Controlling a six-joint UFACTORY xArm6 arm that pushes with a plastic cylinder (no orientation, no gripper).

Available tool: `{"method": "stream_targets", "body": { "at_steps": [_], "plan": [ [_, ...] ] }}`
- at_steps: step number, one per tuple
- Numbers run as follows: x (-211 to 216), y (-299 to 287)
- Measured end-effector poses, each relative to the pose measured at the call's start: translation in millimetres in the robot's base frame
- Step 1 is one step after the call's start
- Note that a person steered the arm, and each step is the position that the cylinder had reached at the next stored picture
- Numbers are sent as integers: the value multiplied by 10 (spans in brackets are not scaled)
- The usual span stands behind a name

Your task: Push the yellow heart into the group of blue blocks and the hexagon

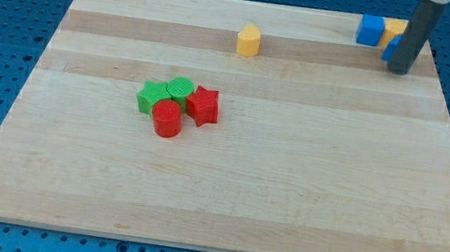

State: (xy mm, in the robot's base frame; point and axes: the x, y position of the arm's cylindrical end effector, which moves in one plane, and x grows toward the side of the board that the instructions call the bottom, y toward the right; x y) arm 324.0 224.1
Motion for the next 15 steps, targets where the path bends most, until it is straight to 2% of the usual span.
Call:
{"method": "stream_targets", "body": {
  "at_steps": [1, 4, 5, 7, 8, 12, 15],
  "plan": [
    [172, -452],
    [172, -2227],
    [162, -2579],
    [-197, -2607],
    [-244, -2440],
    [-448, -1236],
    [-448, -652]
  ]
}}
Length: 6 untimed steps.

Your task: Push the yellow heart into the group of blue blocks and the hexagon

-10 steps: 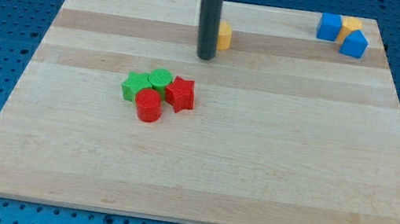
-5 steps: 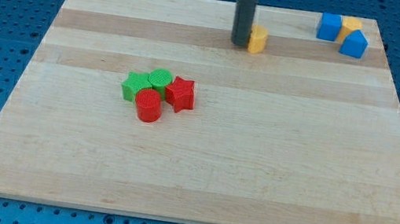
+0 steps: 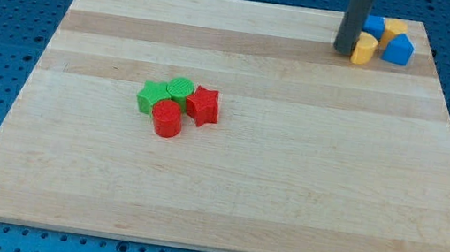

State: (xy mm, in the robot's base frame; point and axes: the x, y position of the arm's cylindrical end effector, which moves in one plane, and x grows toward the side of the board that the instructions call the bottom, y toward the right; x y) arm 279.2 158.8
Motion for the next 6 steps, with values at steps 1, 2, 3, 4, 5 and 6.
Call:
{"method": "stream_targets", "body": {
  "at_steps": [1, 2, 3, 4, 5, 6],
  "plan": [
    [29, 39],
    [289, 39],
    [487, 48],
    [414, 171],
    [248, 296],
    [207, 312]
  ]
}}
